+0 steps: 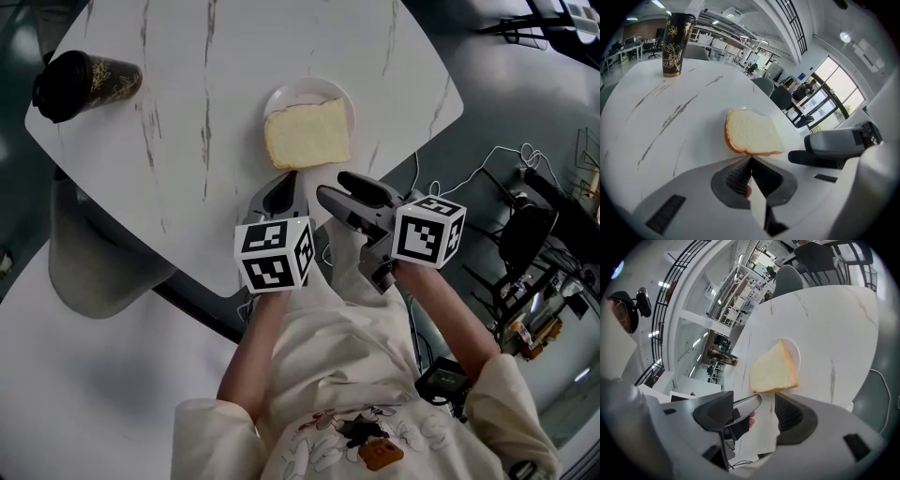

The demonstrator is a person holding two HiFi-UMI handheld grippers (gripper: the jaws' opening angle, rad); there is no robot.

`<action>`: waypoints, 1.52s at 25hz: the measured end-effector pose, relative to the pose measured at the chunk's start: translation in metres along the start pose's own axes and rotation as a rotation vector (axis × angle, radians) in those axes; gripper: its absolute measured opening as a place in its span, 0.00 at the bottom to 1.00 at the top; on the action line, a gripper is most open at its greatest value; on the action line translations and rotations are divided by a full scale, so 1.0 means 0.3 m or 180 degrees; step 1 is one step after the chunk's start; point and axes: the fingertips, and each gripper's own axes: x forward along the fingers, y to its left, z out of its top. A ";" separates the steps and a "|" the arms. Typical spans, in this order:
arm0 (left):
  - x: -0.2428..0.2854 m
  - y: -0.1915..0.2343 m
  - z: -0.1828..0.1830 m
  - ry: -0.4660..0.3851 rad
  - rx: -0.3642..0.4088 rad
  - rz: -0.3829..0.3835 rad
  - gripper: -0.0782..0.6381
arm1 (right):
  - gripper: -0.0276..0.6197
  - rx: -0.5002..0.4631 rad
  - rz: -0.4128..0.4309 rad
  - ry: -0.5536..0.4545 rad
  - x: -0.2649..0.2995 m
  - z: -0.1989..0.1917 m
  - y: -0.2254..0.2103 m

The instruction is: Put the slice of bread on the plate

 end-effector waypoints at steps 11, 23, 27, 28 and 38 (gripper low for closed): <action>-0.053 0.003 0.001 -0.0011 0.0032 0.0078 0.12 | 0.45 -0.0110 0.0103 -0.0107 -0.034 0.024 0.049; -0.222 -0.113 0.075 -0.0223 0.0181 0.0061 0.12 | 0.32 -0.0363 0.0331 -0.0342 -0.147 0.078 0.220; -0.289 -0.160 0.098 -0.0318 0.0216 0.0033 0.12 | 0.23 -0.0369 0.0350 -0.0498 -0.205 0.102 0.258; -0.306 -0.173 0.106 -0.0345 0.0229 0.0019 0.12 | 0.23 -0.0371 0.0337 -0.0545 -0.222 0.109 0.266; -0.423 -0.292 0.165 -0.0548 0.0351 -0.0182 0.12 | 0.05 -0.0538 0.0338 -0.1040 -0.460 0.194 0.454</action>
